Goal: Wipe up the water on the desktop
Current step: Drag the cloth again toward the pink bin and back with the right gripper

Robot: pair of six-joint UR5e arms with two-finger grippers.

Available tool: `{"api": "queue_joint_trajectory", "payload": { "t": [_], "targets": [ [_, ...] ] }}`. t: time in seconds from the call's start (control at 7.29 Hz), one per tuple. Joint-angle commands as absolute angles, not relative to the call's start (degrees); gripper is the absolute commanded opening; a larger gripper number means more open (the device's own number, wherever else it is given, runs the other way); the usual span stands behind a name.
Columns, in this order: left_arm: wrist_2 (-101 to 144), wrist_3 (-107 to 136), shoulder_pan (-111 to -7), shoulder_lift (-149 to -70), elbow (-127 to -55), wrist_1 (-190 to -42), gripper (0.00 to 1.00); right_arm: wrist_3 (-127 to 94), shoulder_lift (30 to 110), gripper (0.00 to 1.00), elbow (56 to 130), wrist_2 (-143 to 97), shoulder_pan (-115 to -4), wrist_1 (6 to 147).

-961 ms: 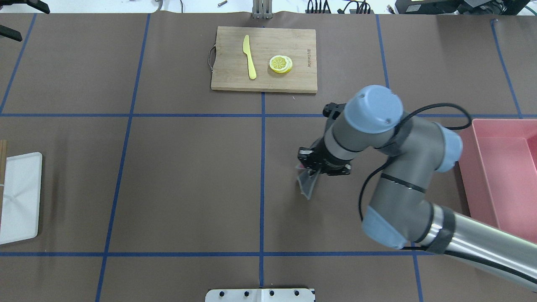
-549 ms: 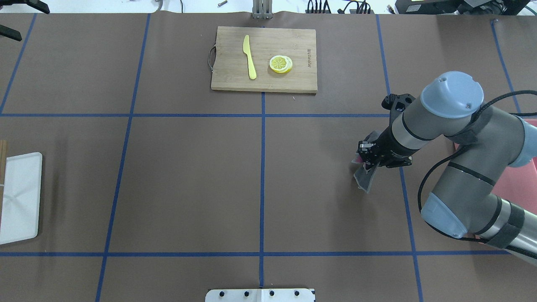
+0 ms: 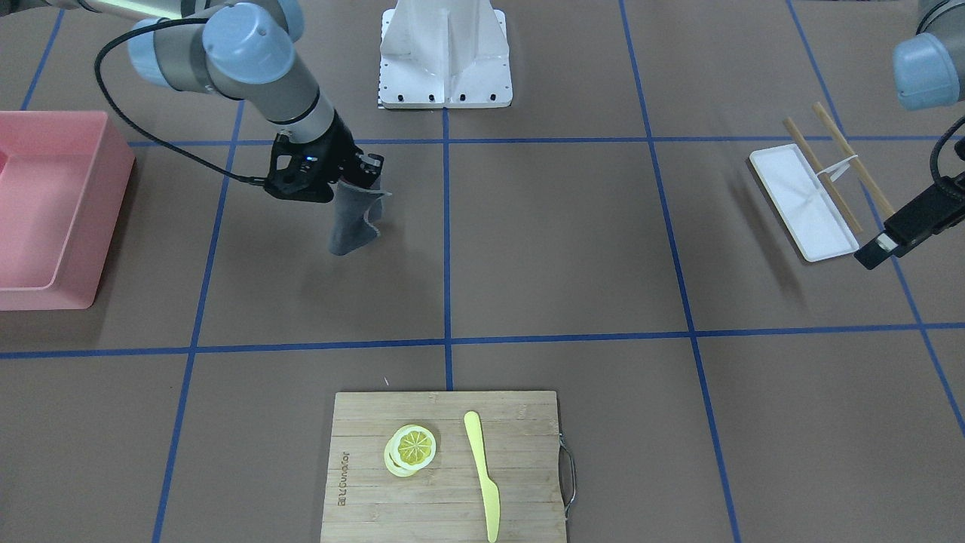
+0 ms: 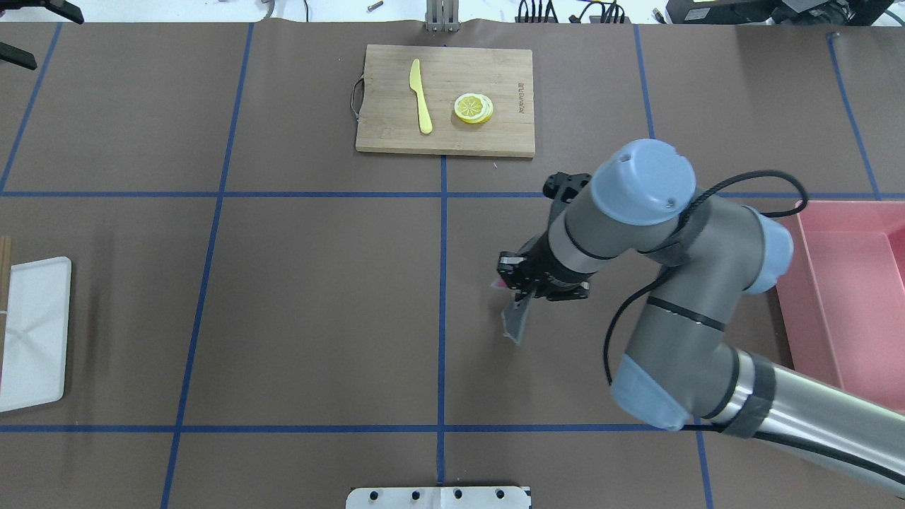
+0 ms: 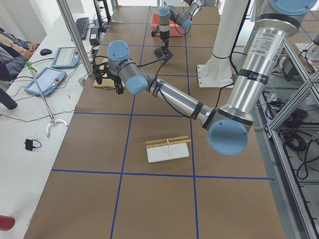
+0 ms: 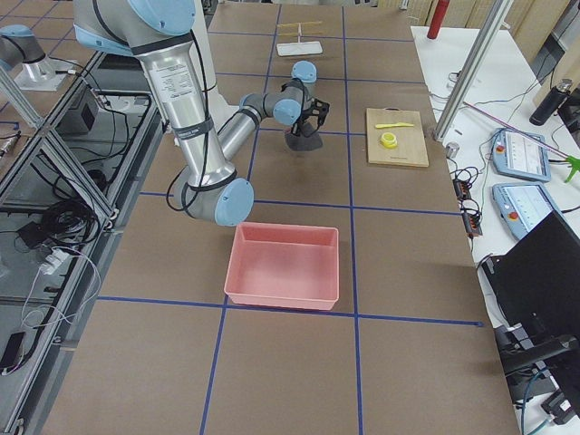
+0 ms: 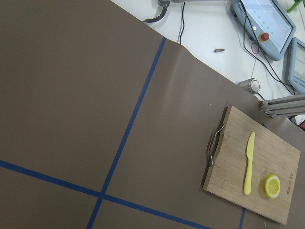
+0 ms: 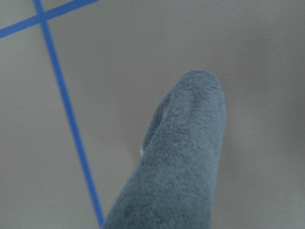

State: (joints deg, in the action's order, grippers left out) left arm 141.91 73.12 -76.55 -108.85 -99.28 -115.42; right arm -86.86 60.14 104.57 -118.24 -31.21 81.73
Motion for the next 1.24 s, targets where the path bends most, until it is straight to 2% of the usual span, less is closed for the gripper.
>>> {"api": "queue_joint_trajectory", "payload": {
  "t": [0.0,0.14,0.55,0.82,1.1],
  "targets": [
    [141.77,73.04,-76.55,-108.72,-98.79,-115.58,0.98,-91.93,54.83,0.00,101.95,-116.01,-29.09,81.74],
    [141.77,71.73,-76.64,-108.72,-98.18,-115.75,0.98,-91.24,57.72,0.00,102.91,-116.19,-29.96,81.65],
    [141.77,71.46,-76.64,-108.72,-98.09,-115.66,0.98,-79.94,75.18,0.00,112.66,-119.60,-36.63,81.91],
    [141.85,71.46,-76.64,-108.81,-98.35,-115.66,0.98,-77.34,76.64,0.00,113.20,-119.88,-38.14,81.91],
    [141.77,71.46,-76.64,-108.81,-98.35,-115.75,0.98,-77.26,76.82,0.00,120.46,-123.37,-43.38,88.20]
  ]
}}
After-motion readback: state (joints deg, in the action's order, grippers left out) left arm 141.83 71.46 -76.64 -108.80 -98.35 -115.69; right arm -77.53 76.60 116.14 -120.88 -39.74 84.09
